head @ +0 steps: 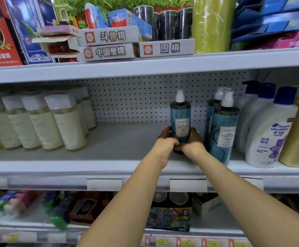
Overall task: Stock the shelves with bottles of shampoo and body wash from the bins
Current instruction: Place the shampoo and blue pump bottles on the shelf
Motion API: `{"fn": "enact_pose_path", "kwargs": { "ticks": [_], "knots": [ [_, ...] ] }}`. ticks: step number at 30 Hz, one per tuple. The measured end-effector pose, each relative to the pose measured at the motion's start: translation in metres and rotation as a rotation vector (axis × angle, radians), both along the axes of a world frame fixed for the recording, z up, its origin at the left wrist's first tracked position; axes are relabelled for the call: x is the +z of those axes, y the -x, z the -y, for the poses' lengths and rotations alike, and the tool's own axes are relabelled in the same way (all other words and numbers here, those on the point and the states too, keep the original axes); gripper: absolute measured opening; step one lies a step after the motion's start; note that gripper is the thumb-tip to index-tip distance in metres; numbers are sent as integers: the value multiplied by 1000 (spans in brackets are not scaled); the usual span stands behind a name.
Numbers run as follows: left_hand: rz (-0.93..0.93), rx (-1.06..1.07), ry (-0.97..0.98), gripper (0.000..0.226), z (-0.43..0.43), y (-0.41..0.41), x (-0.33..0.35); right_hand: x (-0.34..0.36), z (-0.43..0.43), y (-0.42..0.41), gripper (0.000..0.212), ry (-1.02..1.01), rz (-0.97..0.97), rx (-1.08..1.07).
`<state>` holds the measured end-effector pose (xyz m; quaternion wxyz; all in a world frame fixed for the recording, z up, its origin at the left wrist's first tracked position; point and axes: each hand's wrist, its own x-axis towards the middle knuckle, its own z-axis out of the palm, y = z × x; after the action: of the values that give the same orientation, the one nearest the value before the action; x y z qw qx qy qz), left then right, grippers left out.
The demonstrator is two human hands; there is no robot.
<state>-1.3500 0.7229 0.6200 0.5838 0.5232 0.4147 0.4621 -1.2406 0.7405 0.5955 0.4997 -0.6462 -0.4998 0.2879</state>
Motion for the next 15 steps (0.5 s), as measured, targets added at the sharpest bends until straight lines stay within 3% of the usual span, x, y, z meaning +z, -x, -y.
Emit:
{"fn": "enact_pose_path", "kwargs": {
  "ticks": [5, 11, 15],
  "knots": [
    [-30, -9, 38, 47, -2, 1, 3, 3, -6, -2, 72, 21, -37, -3],
    [103, 78, 248, 20, -2, 3, 5, 1, -5, 2, 76, 27, -101, 0],
    [197, 60, 298, 39, -1, 7, 9, 1, 0, 8, 77, 85, 3, -45]
  ]
}}
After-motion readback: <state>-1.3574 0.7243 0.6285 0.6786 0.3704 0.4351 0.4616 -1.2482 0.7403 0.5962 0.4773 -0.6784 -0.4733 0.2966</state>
